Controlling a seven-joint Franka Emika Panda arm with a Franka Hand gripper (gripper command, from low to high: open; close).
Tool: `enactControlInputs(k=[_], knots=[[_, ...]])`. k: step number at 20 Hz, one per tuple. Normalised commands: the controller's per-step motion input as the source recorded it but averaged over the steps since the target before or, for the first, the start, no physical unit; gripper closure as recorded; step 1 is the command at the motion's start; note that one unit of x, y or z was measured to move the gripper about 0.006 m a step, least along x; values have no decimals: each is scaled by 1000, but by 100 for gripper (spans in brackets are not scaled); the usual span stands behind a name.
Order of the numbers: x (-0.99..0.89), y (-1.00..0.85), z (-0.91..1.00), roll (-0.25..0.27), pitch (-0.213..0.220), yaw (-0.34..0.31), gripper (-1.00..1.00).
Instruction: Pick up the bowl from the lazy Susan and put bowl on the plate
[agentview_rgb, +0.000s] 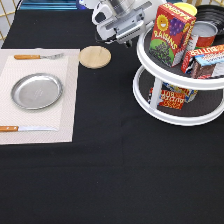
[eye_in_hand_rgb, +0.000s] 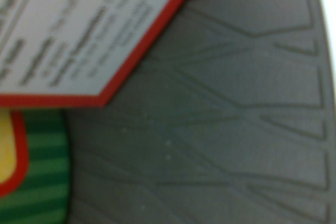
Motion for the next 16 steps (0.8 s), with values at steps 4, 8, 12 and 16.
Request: enactControlInputs(k=[4, 8, 12, 16], knots=[[646, -178, -84, 0, 0, 0, -100], [891, -19, -31, -7, 27, 0, -100], [909, 0, 0, -11, 37, 0, -100], [914, 0, 31, -17, 63, 0, -100]])
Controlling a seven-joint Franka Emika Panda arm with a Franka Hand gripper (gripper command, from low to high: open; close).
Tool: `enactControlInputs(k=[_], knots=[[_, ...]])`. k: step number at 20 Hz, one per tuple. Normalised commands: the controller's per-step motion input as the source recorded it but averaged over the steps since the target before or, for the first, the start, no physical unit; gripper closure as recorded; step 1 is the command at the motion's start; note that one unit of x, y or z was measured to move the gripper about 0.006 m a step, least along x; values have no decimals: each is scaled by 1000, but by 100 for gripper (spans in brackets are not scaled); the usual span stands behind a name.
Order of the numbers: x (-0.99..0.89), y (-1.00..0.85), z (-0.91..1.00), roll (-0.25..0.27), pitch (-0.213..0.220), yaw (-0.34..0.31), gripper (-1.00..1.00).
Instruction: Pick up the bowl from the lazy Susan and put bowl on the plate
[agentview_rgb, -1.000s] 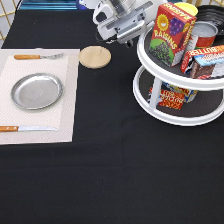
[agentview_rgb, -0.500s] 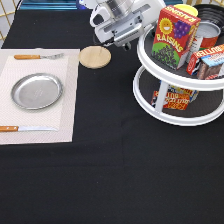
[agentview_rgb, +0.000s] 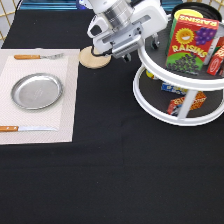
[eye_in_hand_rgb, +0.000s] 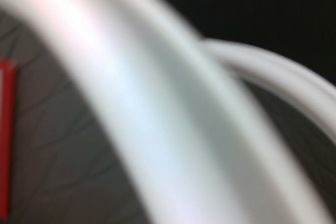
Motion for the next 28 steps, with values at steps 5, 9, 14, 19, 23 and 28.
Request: enactControlInputs(k=[5, 9, 14, 19, 23, 28], knots=[[351, -89, 222, 3, 38, 0, -100], [-146, -43, 767, -11, 0, 0, -100], [-510, 33, 842, -52, 0, 5, -100], [-910, 125, 183, -105, -19, 6, -100], [-994, 181, -10, -102, -9, 12, -100], [-618, 223, -60, -77, 20, 57, -100]])
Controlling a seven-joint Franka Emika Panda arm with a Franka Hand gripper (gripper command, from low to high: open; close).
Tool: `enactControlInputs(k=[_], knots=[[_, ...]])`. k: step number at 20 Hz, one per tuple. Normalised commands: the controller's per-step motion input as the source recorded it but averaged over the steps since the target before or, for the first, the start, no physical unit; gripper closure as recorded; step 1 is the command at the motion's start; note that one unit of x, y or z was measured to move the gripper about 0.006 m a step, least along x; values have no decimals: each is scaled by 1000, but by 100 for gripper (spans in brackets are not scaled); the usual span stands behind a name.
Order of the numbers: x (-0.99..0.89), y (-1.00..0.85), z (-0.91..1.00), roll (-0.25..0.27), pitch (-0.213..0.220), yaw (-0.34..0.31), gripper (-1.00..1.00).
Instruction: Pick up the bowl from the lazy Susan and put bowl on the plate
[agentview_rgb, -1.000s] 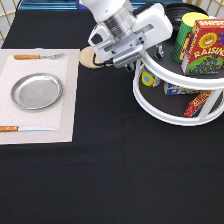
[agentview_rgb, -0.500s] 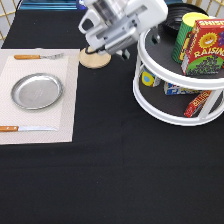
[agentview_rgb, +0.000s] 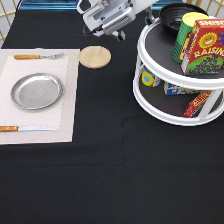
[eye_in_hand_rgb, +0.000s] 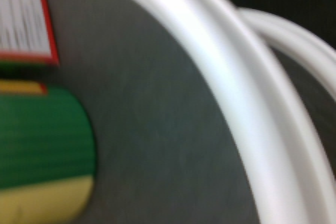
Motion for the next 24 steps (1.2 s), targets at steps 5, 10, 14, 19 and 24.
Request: enactControlInputs(k=[5, 10, 14, 19, 24], knots=[[-28, 435, -73, -97, 47, 33, -100], [-6, 85, -273, -80, 34, 30, -100], [-4, -42, -230, -93, 42, 4, -100], [361, 7, 67, -91, 61, 10, -100], [694, 5, 166, -85, 61, 0, -100]])
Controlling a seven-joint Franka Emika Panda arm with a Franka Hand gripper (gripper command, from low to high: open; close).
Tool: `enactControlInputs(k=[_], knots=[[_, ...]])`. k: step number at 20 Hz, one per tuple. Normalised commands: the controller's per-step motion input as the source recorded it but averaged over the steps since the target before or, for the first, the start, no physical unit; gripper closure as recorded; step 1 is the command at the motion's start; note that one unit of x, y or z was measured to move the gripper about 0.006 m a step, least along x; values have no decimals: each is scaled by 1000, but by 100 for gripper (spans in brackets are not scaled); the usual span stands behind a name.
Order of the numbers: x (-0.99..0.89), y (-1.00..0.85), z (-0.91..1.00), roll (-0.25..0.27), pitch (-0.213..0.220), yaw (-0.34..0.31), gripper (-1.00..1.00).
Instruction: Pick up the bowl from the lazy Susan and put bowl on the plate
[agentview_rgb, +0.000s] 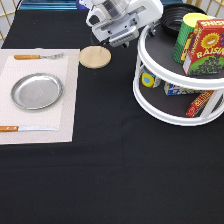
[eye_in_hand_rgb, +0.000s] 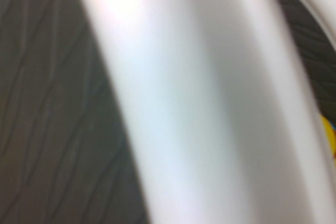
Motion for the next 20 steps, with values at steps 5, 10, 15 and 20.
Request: enactControlInputs(k=[5, 10, 15, 20], knots=[[706, -10, 28, -68, 43, 0, -100], [731, -51, 101, -40, 47, 13, -100], [697, -49, 109, -21, 16, 101, -100], [692, 0, 121, -32, 0, 152, -100]])
